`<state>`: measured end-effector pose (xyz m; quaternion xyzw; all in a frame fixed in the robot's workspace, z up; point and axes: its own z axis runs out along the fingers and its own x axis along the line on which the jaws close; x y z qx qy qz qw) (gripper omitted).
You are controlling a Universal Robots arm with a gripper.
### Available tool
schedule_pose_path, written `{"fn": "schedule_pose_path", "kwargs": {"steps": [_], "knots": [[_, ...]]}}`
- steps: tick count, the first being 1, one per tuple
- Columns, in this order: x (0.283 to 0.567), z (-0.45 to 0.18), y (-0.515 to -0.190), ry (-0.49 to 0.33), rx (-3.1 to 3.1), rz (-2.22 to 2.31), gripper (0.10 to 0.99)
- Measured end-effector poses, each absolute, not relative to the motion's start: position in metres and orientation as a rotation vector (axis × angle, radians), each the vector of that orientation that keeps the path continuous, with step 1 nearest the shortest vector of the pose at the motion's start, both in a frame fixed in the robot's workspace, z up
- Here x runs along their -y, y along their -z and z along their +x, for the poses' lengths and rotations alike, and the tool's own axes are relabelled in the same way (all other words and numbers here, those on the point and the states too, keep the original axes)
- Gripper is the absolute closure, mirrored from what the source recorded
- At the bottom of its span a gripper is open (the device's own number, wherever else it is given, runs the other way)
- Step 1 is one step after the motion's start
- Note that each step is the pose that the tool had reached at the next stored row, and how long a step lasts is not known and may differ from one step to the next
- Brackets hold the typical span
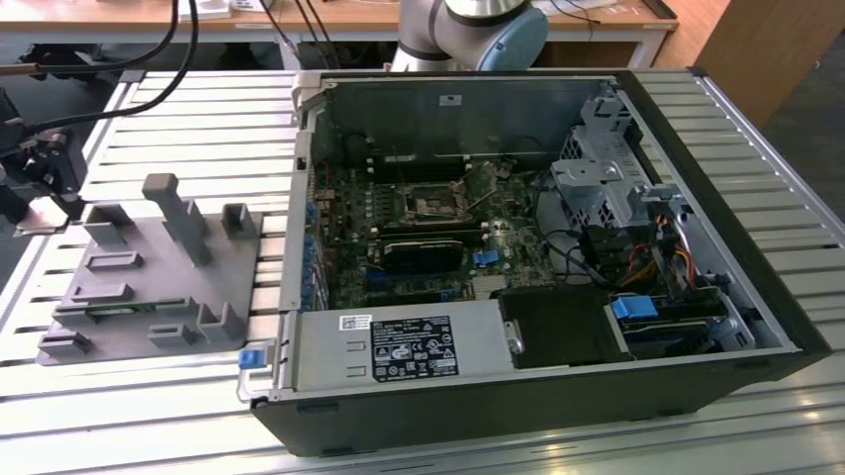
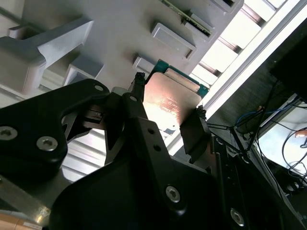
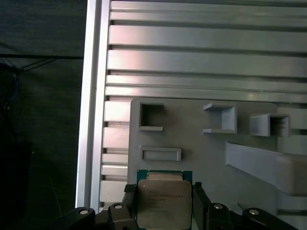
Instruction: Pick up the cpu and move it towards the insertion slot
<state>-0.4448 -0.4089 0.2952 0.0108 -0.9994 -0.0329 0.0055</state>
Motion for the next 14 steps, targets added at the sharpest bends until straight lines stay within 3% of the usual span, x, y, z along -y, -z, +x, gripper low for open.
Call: {"fn": "schedule_pose_path", "kwargs": {"steps": [14], "knots": [[0.409, -0.445, -0.309, 0.103, 3.129, 0.034, 0.541]]}}
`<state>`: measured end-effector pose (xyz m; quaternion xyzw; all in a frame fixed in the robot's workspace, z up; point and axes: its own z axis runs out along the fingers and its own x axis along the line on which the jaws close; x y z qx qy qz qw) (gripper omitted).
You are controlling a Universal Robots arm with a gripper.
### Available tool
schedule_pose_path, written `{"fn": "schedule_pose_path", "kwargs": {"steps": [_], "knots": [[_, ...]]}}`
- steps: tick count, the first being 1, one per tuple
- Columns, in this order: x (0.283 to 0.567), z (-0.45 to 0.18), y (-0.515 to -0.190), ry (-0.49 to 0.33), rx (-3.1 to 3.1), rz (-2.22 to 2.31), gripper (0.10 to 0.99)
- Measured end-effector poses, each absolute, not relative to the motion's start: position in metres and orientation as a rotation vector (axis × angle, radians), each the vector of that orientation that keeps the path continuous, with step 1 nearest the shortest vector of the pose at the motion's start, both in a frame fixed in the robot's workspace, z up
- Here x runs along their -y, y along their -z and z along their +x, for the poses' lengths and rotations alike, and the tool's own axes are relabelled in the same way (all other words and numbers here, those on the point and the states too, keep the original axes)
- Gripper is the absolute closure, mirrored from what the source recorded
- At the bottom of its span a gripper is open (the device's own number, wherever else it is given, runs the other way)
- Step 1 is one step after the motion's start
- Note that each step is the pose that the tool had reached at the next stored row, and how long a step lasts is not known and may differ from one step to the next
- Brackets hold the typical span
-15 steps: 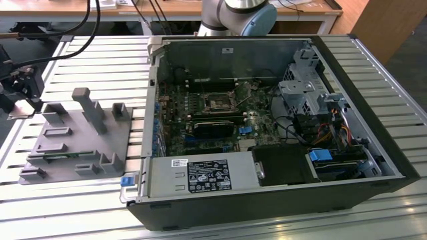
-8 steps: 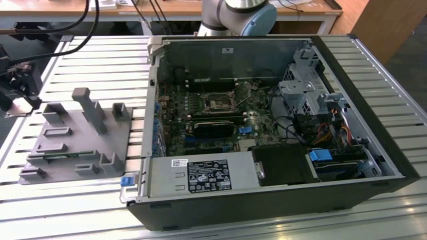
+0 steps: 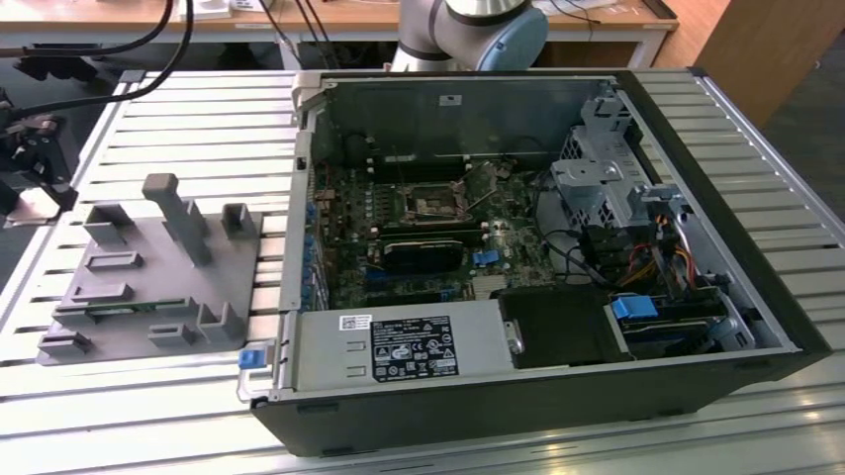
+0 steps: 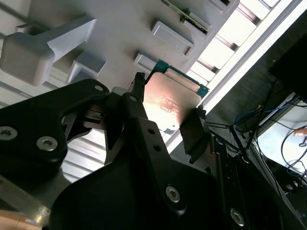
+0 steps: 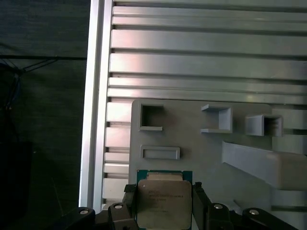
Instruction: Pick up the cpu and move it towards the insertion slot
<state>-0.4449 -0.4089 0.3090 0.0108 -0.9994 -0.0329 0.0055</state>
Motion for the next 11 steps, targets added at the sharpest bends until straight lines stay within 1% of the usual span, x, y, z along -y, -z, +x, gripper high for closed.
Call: {"fn": "schedule_pose_path", "kwargs": {"steps": [11], "knots": [[0.409, -0.445, -0.320, 0.103, 3.129, 0.034, 0.541]]}}
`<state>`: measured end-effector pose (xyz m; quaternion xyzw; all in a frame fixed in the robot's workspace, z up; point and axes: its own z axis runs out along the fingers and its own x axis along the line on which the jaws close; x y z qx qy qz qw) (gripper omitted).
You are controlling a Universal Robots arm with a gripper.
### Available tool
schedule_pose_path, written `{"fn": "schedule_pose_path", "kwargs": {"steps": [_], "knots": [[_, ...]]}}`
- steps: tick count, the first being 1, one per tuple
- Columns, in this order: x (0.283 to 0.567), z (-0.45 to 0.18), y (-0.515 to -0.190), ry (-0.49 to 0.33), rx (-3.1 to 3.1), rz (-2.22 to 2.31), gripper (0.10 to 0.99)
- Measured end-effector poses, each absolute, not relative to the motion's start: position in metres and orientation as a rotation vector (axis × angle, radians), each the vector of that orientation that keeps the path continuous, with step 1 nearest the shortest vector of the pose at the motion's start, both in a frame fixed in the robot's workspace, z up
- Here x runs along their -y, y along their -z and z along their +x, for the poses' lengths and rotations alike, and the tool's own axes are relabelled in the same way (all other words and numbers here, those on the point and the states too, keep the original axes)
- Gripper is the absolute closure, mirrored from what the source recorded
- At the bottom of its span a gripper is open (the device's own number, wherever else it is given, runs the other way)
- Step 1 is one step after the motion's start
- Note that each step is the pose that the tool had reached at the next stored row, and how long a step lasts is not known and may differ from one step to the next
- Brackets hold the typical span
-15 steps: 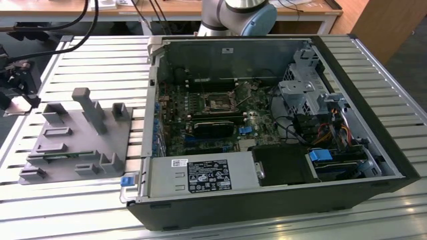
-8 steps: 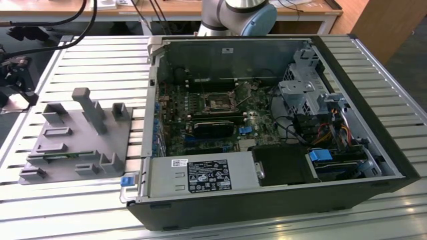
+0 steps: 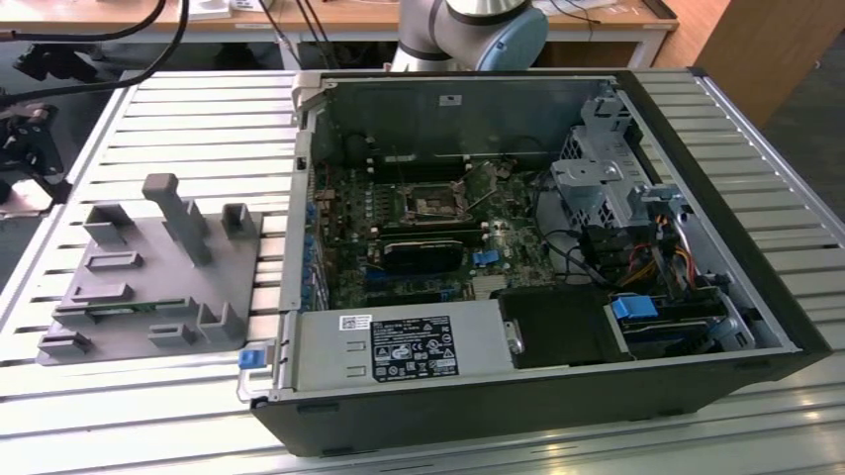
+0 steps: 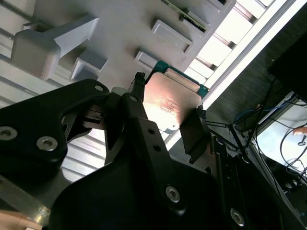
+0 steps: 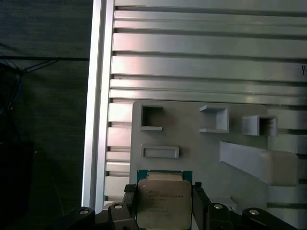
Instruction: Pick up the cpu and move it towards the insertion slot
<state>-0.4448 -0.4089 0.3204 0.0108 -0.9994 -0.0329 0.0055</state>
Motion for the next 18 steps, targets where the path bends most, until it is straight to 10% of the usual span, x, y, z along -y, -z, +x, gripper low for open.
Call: {"fn": "schedule_pose_path", "kwargs": {"steps": [18], "knots": [[0.409, -0.445, -0.340, 0.103, 3.129, 0.034, 0.541]]}}
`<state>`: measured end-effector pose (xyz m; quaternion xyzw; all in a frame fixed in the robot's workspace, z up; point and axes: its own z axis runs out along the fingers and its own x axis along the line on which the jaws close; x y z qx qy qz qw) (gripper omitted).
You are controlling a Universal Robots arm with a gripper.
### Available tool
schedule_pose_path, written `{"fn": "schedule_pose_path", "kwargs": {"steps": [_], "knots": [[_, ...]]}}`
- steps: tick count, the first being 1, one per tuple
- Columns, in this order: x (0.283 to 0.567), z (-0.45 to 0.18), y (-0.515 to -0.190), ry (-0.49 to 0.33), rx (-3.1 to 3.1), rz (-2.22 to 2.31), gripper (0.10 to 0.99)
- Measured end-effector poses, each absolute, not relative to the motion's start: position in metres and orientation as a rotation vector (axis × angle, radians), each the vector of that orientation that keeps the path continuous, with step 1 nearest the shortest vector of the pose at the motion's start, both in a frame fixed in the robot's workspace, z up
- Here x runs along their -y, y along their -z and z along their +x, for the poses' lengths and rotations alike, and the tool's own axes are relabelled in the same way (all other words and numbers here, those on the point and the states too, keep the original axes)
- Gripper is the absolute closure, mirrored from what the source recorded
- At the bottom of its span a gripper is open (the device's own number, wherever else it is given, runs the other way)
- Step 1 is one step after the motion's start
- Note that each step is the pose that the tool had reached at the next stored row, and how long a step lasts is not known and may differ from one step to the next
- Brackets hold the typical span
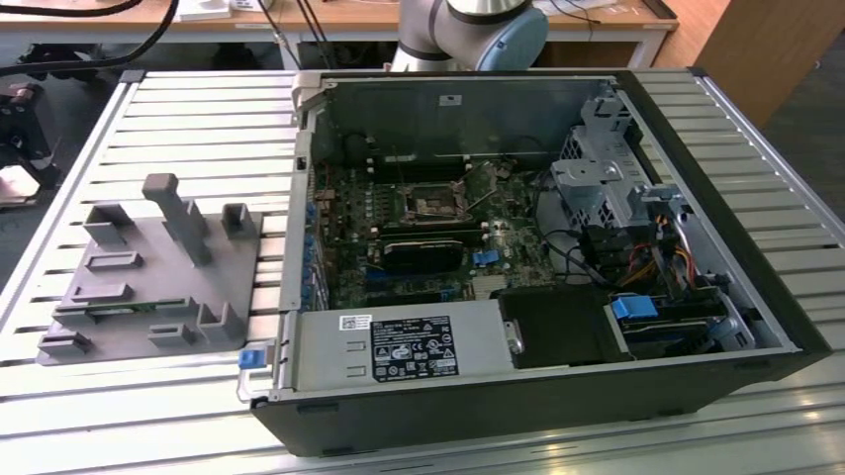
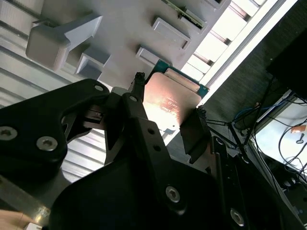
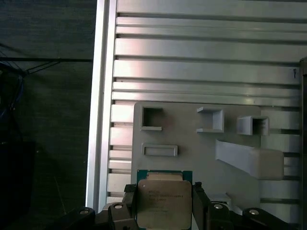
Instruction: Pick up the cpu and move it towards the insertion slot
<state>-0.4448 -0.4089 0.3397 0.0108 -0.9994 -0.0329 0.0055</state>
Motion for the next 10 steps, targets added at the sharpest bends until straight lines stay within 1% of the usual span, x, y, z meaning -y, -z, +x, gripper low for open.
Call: {"fn": "schedule_pose_path", "kwargs": {"steps": [10], "knots": [[0.409, -0.445, -0.352, 0.103, 3.129, 0.034, 0.541]]}}
